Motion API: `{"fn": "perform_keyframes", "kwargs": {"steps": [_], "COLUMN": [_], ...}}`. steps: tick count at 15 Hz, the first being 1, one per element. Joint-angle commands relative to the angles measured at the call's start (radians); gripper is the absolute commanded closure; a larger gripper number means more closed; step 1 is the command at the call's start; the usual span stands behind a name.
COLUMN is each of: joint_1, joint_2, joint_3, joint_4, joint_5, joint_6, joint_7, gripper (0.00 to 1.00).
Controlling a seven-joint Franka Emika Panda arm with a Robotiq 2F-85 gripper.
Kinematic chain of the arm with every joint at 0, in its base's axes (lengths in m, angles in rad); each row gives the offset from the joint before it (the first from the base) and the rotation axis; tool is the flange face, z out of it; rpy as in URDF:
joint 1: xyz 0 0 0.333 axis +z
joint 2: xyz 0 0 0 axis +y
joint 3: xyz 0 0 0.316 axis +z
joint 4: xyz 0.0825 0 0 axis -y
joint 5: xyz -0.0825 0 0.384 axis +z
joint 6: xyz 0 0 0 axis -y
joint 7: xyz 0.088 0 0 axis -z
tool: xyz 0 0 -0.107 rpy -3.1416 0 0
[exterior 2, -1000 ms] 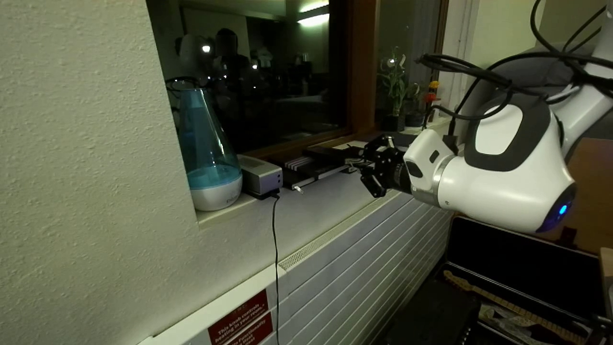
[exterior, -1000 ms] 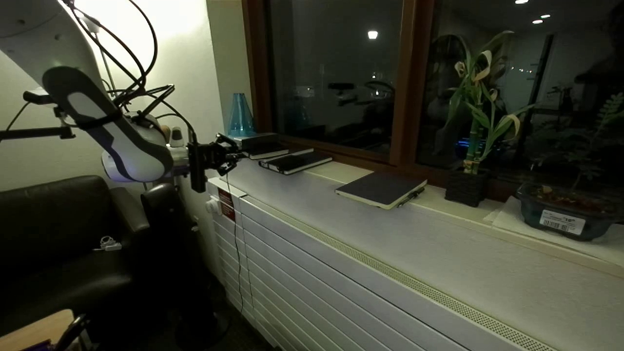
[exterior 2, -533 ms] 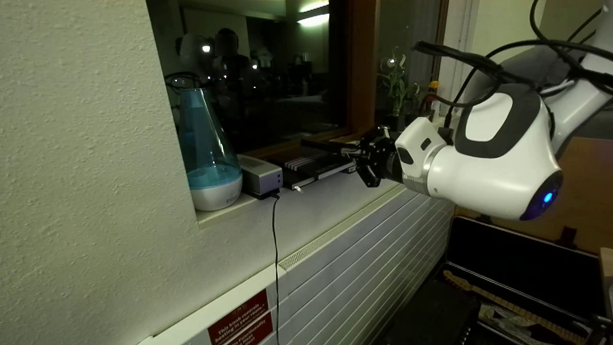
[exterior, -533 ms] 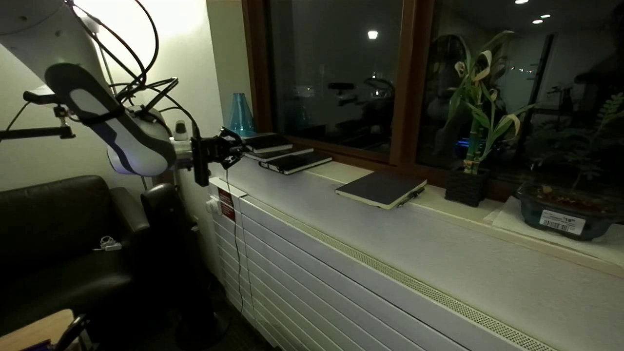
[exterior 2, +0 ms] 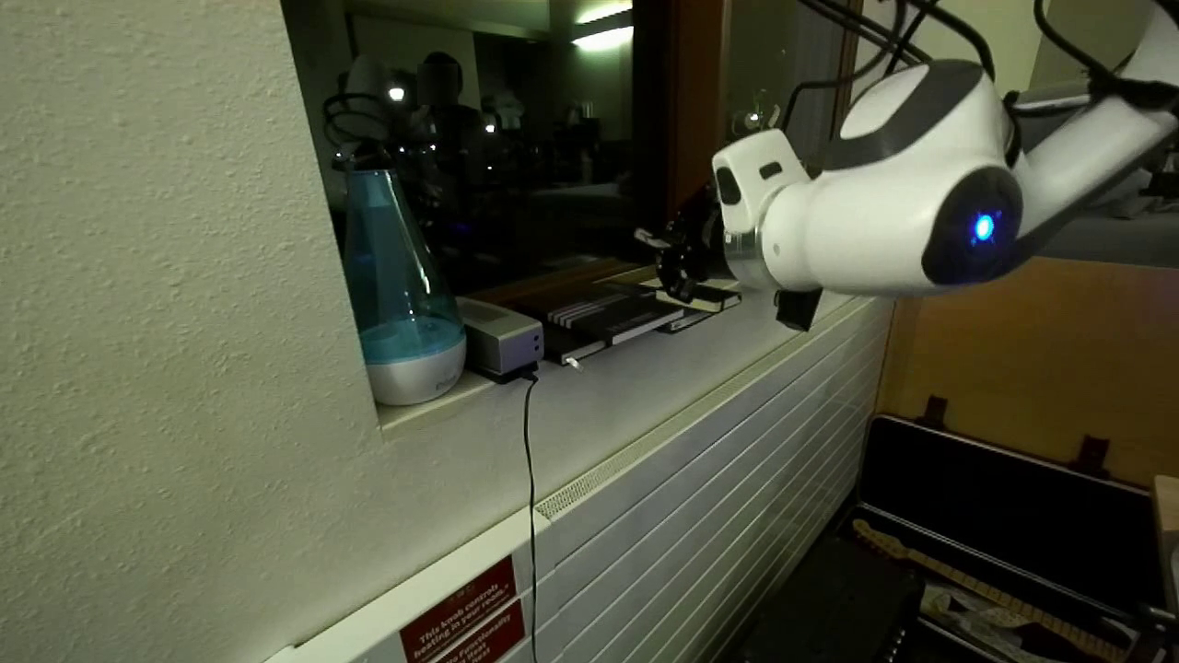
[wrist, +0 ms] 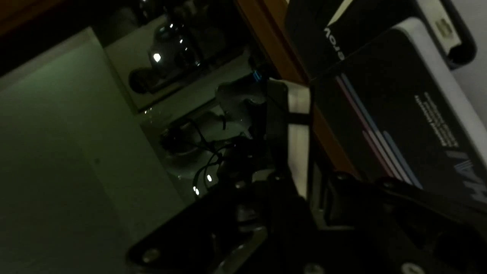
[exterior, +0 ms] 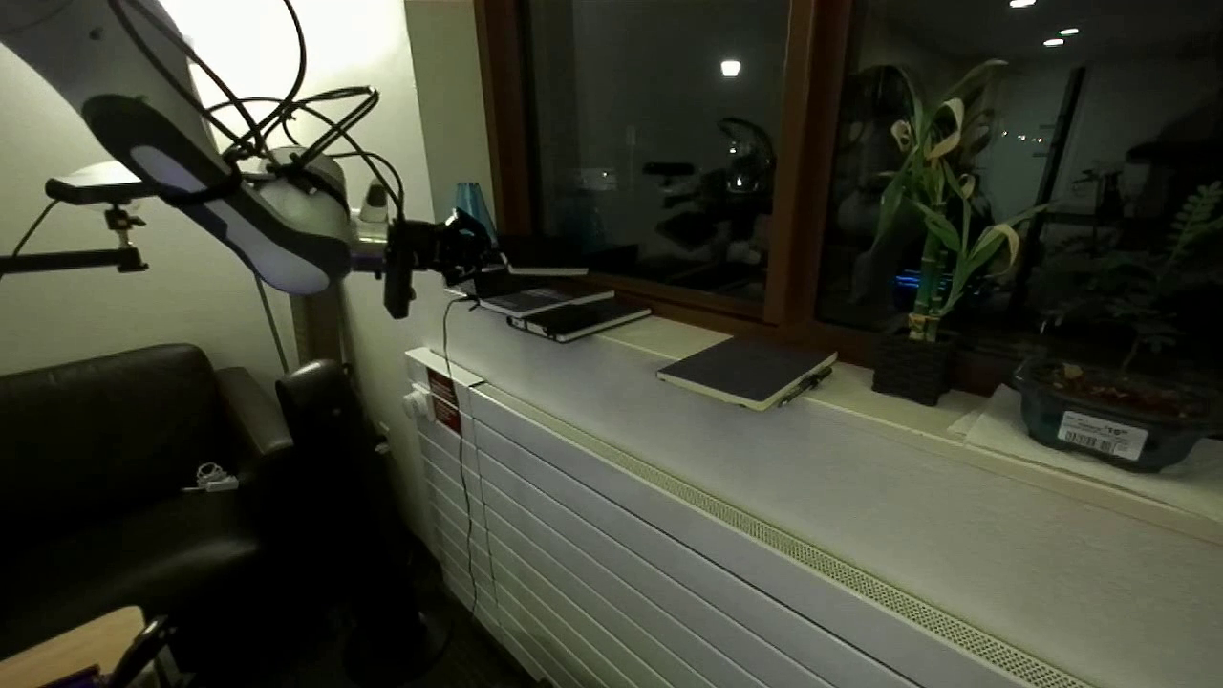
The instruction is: Remove the black book from on top of the books on the left and put it on the book on the right
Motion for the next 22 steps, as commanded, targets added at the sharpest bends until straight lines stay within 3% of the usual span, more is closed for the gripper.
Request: {"fn": "perform_keyframes", "kwargs": {"steps": [1, 11, 22], "joint_1": [-0.028, -0.082, -0.151], "joint_2": [-0.035, -0.024, 0.000], "joint_3": [-0.015, -0.098, -0.197], "joint_4": [0.087, 0.307, 0.458], "joint_5": [0.259, 1.016, 1.652], "joint_6": [0.109, 0.128, 0.043], "joint_7": [-0.106, -0.382, -0.622], "gripper": [0.96, 0.96, 0.96]}}
